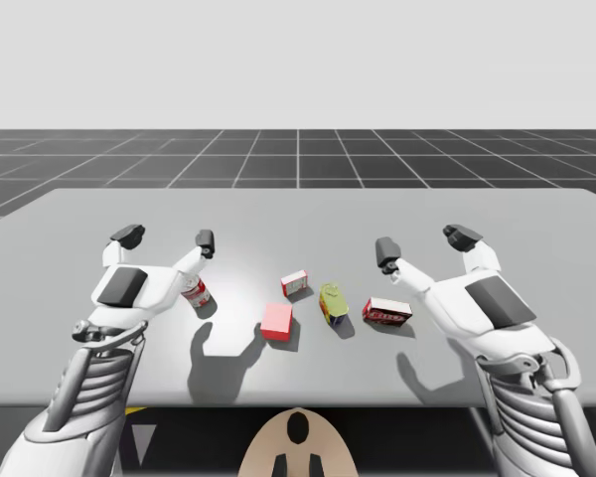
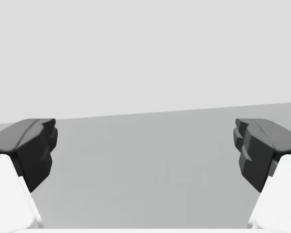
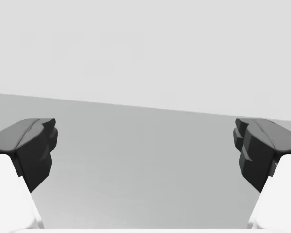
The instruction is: Find the red cube and pick it up.
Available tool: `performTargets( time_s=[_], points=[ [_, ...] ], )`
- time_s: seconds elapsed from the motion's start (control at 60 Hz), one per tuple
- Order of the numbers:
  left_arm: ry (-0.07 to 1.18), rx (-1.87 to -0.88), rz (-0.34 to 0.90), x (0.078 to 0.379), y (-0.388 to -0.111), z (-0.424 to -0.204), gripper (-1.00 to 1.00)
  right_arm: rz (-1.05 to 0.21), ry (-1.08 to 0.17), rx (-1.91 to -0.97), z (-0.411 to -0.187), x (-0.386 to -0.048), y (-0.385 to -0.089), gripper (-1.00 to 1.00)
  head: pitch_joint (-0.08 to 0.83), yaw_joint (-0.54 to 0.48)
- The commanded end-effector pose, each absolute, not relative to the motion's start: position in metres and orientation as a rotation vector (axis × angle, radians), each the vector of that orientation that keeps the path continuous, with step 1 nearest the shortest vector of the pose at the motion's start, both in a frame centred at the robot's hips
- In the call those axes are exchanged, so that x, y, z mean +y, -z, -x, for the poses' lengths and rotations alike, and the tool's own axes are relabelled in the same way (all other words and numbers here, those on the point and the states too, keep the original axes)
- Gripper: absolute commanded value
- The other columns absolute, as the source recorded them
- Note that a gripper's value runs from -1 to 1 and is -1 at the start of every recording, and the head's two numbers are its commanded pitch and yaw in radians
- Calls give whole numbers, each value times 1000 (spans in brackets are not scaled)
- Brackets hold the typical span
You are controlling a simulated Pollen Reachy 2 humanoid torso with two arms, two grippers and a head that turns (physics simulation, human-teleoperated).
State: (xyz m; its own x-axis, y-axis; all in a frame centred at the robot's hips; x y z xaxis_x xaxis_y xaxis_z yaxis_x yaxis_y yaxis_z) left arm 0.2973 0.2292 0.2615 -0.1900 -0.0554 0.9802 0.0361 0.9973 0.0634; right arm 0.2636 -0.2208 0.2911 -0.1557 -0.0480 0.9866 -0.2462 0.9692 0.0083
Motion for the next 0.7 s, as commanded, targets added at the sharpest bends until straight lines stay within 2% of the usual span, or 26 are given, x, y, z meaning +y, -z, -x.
performTargets(
  time_s=[0.017, 0.1, 0.183, 0.433, 0.7],
  points=[
    [84, -1761, -14, 228, -261, -297, -1000, -215, -166, -1738, -262, -219, -289, -1000, -1, -3],
    [83, -1761, -14, 228, -261, -297, -1000, -222, -169, -1733, -263, -219, -290, -1000, 13, -5],
    [81, -1761, -14, 228, -261, -297, -1000, -204, -167, -1720, -266, -222, -291, -1000, 71, -9],
    [83, -1761, -19, 228, -261, -297, -1000, -168, -166, -1710, -269, -222, -290, -1000, 304, -7],
    [88, -1762, -26, 228, -261, -297, -1000, -139, -172, -1712, -270, -223, -290, -1000, 510, -6]
  ],
)
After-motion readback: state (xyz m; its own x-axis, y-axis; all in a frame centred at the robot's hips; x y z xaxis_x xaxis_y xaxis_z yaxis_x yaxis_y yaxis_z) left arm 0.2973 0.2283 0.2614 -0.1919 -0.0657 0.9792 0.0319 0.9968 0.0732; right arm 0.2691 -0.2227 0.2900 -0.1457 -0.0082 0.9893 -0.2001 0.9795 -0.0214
